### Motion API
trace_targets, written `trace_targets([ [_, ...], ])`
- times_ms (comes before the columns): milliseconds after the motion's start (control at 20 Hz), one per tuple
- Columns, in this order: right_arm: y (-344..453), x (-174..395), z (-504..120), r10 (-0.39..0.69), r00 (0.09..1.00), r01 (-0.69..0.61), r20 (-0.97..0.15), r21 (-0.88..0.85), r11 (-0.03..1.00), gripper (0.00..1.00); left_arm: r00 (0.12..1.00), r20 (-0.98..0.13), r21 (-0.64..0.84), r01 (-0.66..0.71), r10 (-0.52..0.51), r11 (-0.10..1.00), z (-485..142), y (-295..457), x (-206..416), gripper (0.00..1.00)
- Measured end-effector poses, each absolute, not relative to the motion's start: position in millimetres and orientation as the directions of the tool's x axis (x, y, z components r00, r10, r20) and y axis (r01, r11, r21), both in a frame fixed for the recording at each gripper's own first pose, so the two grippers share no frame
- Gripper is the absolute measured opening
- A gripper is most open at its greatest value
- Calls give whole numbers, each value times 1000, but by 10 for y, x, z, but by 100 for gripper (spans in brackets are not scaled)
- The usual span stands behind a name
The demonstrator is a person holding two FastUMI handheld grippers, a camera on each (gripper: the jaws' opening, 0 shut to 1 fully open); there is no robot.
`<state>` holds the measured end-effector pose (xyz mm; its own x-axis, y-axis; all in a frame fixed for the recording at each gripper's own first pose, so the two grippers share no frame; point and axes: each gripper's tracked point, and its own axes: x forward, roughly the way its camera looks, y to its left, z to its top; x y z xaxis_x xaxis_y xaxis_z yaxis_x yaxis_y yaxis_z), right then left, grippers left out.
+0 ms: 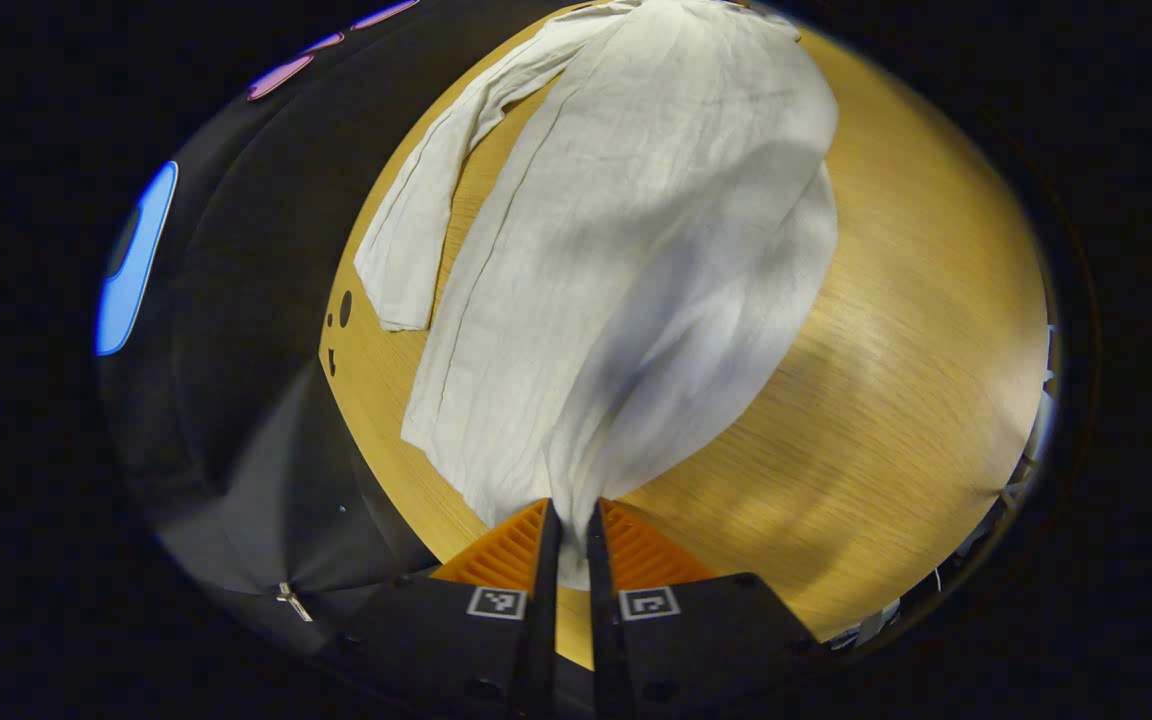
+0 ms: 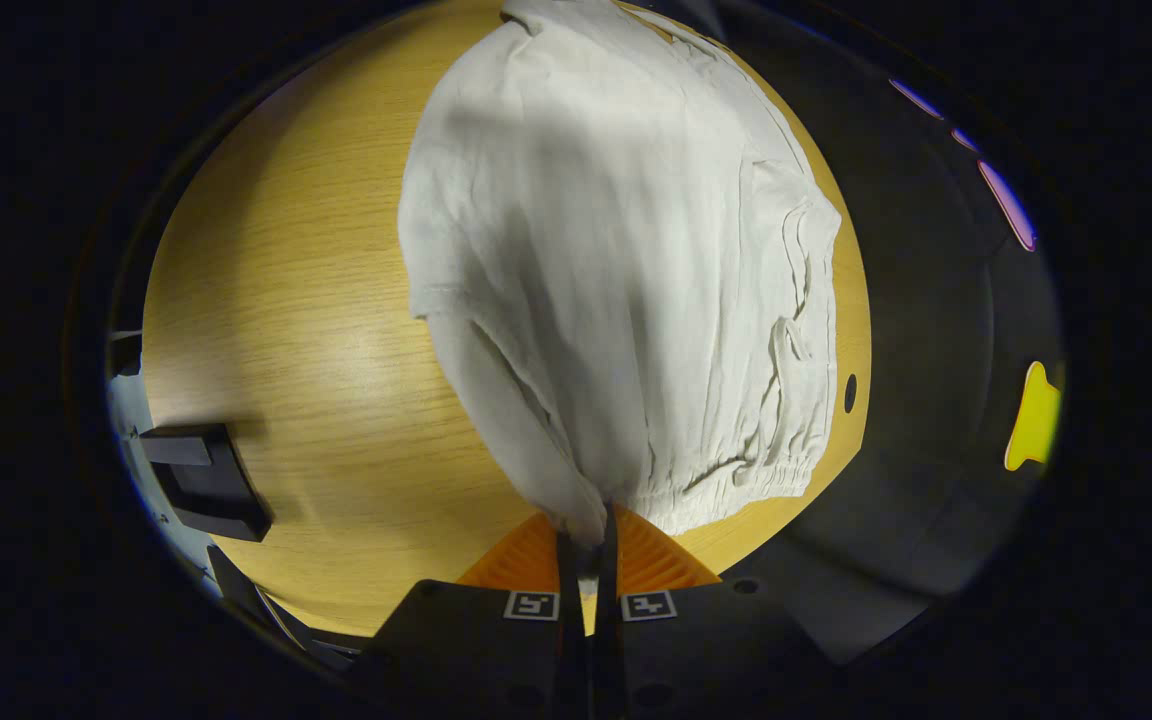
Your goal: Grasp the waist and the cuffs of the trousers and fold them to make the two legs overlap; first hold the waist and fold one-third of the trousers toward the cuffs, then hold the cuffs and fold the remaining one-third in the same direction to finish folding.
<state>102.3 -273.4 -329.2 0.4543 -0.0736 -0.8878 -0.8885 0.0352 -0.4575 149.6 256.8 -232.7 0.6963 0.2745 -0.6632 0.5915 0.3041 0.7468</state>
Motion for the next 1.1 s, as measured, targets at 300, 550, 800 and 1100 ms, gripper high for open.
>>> trace_targets([
  [300,-2758,1039,-3282,-87,462,-884,-883,-466,39,8,721,-627,774,534,294,341,-2324,2590,1536,6],
  [550,-2807,1118,-3139,-82,504,-854,-860,-510,105,7,763,-571,802,441,302,403,-2002,2613,1621,6],
  [800,-2813,1377,-2783,-53,574,-798,-817,-573,186,7,822,-502,820,354,269,450,-1403,2539,1925,6],
  [1100,-2805,1983,-2255,-35,650,-707,-759,-620,341,7,883,-391,843,231,259,485,-808,2467,2477,6],
])
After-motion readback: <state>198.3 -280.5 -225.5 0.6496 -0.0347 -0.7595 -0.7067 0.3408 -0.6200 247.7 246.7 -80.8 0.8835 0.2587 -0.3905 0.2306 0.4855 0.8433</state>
